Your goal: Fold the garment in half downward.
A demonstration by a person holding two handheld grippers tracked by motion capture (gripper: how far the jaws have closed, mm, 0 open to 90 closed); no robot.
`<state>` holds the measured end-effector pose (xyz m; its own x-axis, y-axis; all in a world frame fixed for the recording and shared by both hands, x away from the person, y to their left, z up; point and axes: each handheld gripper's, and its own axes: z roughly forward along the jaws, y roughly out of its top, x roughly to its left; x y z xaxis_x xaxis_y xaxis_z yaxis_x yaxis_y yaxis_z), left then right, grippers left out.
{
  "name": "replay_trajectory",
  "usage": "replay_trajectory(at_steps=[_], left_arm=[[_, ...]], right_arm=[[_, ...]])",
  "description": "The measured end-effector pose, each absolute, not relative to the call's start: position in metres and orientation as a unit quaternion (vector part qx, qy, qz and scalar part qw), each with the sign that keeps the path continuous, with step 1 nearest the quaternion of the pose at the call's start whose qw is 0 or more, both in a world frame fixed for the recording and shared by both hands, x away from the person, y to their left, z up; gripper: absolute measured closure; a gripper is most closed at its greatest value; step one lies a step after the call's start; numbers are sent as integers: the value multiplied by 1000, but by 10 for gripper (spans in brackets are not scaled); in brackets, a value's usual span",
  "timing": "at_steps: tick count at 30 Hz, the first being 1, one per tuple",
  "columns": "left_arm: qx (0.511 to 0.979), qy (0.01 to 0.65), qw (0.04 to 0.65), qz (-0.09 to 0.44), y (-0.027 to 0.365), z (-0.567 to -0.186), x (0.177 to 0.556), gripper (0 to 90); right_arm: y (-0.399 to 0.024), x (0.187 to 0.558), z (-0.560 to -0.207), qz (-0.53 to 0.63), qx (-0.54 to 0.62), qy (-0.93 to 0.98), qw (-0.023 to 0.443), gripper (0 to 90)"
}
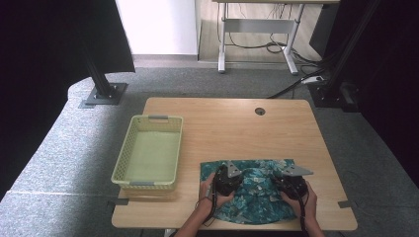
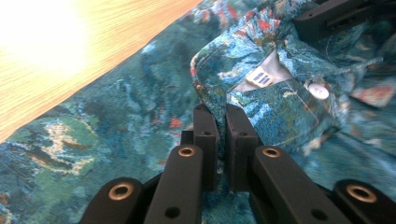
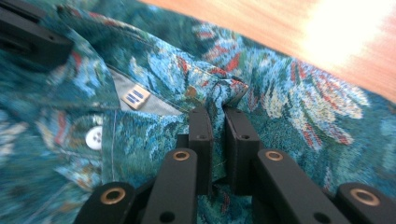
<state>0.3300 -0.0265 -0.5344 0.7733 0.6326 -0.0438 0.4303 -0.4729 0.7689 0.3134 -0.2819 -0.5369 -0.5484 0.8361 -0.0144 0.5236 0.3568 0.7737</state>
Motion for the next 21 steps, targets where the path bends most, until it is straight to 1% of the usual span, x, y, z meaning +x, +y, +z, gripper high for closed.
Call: replay_trajectory(at_steps=[3, 9, 15, 20, 21], left_arm=[[849, 308, 411, 126, -27, -531, 327, 853], [848, 302, 419, 121, -25, -524, 322, 851], [841, 306, 437, 90, -17, -521, 318, 847], [838, 302, 449, 74, -11, -513, 307, 843], [837, 296, 456, 71, -9, -509, 297, 842]], right_arm=[[-285, 304, -533, 383, 423, 793, 211, 817], [-290, 297, -526, 396, 422, 791, 198, 818], [-288, 292, -518, 396, 415, 796, 195, 818], [-289, 278, -510, 403, 407, 796, 194, 817], [-290, 266, -507, 410, 401, 796, 193, 816]])
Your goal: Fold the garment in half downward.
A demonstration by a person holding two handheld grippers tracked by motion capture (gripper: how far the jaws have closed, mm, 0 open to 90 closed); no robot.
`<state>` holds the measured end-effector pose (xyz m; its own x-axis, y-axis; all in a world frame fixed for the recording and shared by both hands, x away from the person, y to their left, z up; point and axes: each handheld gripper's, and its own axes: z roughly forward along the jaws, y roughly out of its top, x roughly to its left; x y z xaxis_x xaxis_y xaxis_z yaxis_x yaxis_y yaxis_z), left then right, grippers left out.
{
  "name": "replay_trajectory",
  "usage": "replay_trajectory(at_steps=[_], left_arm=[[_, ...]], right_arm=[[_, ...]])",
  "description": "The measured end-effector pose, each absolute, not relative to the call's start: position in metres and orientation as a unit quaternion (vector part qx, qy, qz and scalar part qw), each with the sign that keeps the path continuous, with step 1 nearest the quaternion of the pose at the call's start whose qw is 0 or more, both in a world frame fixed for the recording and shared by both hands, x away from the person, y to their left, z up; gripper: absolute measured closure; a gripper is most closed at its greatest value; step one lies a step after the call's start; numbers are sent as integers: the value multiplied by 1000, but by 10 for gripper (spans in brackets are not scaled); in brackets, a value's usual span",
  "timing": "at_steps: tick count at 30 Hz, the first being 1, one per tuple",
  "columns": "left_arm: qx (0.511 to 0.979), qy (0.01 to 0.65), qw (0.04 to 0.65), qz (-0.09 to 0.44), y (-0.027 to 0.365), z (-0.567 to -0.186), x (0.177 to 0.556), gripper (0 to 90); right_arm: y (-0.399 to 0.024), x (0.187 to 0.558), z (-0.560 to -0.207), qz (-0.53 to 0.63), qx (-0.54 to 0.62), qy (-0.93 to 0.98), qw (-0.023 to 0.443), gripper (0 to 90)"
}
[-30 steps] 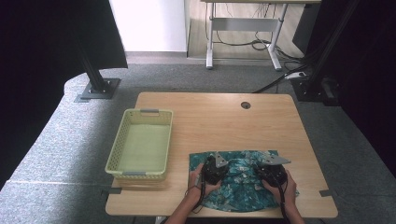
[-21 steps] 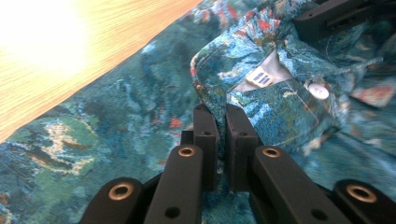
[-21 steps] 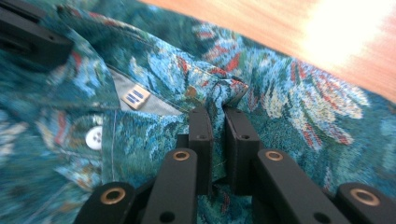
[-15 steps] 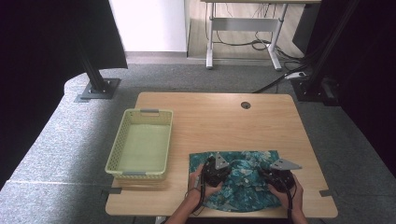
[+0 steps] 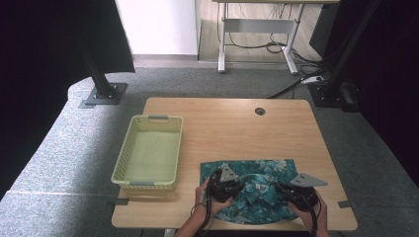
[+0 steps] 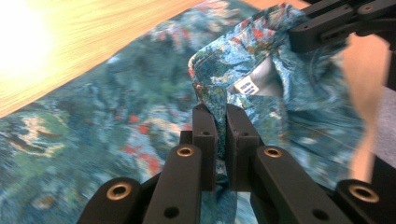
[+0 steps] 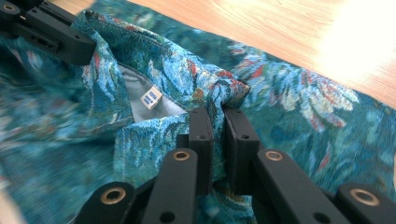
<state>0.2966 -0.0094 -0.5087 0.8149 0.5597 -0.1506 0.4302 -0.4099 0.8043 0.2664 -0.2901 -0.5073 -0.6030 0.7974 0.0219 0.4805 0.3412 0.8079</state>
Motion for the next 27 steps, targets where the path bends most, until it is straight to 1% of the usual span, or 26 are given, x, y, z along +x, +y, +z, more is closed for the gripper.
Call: replay_trajectory(at_steps=[5, 11, 15, 17, 18, 21, 24, 25, 27], left_arm=[[843, 289, 450, 57, -11, -513, 278, 839], [846, 303, 439, 20, -10, -527, 264, 832], [851, 303, 428, 20, -11, -532, 257, 812], [851, 310, 423, 24, -12, -535, 259, 774], [851, 314, 420, 26, -12, -536, 260, 736], [852, 317, 415, 35, -13, -539, 262, 630], [846, 321, 422, 52, -10, -535, 266, 572], [845, 324, 423, 54, -8, -534, 268, 553], [839, 337, 424, 52, -4, -530, 272, 500]], right_arm=[[-292, 244, -509, 414, 399, 798, 183, 816], [-290, 224, -519, 402, 396, 808, 169, 815], [-292, 219, -525, 402, 404, 805, 163, 811], [-293, 220, -529, 397, 413, 804, 160, 799], [-292, 223, -532, 390, 421, 804, 156, 781], [-291, 229, -539, 375, 438, 801, 160, 676], [-288, 230, -537, 387, 438, 793, 175, 536], [-286, 230, -533, 388, 435, 791, 187, 508], [-282, 228, -525, 396, 430, 786, 202, 481]])
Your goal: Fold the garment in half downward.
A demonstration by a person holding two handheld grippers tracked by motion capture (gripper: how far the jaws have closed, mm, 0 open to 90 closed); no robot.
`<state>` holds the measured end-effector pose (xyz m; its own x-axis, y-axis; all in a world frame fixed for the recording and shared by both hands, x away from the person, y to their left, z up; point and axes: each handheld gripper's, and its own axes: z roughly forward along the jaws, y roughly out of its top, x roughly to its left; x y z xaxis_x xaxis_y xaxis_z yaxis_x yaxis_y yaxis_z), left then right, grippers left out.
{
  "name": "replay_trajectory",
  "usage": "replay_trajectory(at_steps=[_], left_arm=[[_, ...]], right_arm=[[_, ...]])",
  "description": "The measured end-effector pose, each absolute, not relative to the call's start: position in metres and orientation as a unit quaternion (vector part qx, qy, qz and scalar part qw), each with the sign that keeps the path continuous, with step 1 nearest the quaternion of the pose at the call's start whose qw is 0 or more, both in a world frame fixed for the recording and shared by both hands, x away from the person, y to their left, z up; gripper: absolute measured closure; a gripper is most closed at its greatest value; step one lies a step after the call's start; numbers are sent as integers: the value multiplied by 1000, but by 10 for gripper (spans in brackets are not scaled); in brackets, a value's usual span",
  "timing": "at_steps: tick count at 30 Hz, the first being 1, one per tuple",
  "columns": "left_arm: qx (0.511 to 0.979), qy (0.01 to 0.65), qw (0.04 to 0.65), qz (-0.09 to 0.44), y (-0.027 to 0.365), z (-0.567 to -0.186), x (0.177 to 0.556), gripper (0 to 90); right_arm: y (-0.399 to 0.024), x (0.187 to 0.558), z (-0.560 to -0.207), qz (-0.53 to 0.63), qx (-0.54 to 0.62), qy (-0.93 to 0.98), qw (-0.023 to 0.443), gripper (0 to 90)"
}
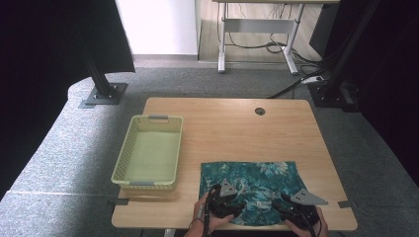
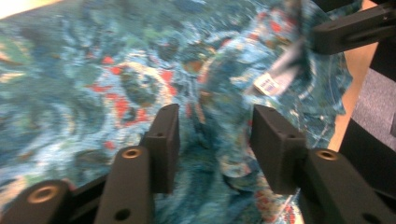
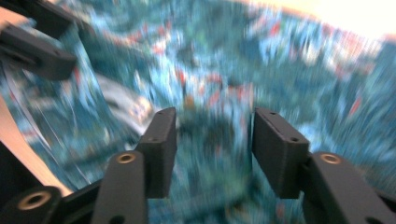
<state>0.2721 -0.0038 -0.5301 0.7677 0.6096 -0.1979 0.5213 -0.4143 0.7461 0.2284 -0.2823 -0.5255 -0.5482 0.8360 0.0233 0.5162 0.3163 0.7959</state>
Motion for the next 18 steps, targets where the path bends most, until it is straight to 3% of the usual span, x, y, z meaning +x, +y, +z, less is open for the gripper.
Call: replay_trajectory(at_steps=[3, 8, 18], left_arm=[[831, 361, 418, 62, 7, -522, 280, 434], [823, 387, 406, 86, 25, -518, 296, 380], [808, 430, 391, 100, 49, -534, 328, 360]], right_arm=[[-271, 226, -510, 410, 412, 784, 219, 498], [-245, 225, -503, 425, 396, 785, 218, 442], [-191, 249, -541, 405, 414, 797, 169, 419]])
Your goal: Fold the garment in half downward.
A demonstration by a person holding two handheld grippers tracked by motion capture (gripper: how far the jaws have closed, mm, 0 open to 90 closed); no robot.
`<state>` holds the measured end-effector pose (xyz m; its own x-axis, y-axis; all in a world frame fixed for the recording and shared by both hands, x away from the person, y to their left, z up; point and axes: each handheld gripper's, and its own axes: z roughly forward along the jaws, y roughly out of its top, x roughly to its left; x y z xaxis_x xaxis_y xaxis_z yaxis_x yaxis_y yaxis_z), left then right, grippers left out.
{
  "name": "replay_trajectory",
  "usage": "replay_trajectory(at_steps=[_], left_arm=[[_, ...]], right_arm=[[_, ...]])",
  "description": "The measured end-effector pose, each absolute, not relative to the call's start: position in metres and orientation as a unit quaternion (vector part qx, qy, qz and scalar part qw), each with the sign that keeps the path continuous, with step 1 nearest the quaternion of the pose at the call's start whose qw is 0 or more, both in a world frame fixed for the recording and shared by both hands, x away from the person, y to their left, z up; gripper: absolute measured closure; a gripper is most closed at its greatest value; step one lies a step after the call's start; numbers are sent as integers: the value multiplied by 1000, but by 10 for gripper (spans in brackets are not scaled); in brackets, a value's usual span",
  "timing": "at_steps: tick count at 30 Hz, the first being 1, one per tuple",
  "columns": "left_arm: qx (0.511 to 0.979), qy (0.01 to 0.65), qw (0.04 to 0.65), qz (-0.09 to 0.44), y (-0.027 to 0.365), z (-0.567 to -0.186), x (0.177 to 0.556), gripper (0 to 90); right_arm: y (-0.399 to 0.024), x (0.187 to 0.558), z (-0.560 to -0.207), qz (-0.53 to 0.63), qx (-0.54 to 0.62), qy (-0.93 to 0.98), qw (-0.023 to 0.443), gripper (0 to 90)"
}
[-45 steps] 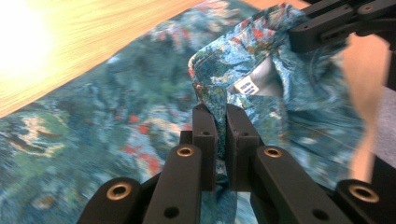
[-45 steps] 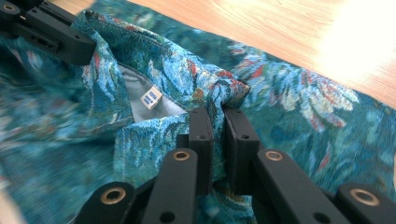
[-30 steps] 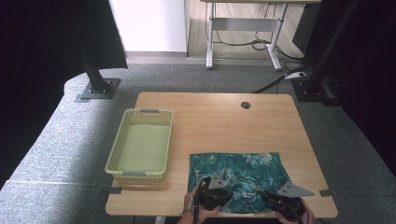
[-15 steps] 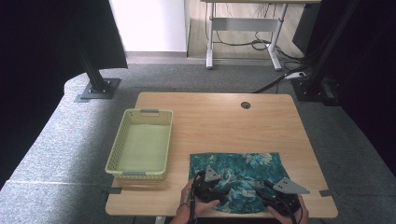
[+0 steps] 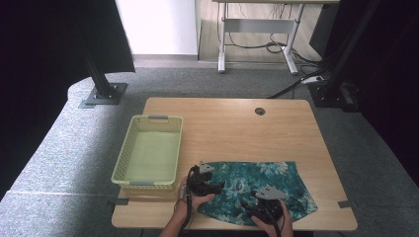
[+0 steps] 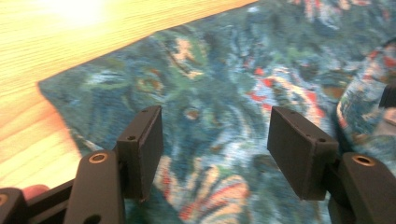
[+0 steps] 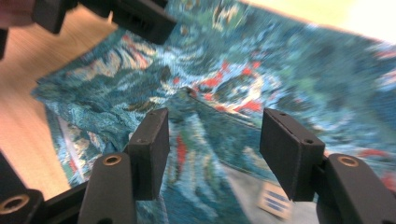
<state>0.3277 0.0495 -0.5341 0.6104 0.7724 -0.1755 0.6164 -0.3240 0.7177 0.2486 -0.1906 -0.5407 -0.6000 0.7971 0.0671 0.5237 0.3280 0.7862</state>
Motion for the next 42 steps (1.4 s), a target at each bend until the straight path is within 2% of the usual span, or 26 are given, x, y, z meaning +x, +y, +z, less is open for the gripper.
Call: replay_trajectory(at_steps=[17, 34, 42], left_arm=[[801, 435, 400, 93, 54, -546, 330, 331], [814, 406, 407, 86, 29, -548, 349, 330], [803, 416, 420, 71, 35, -549, 352, 365]], right_arm=[[-185, 249, -555, 382, 415, 807, 173, 414], [-209, 260, -556, 378, 436, 796, 185, 410], [-208, 259, -556, 378, 436, 795, 189, 408]])
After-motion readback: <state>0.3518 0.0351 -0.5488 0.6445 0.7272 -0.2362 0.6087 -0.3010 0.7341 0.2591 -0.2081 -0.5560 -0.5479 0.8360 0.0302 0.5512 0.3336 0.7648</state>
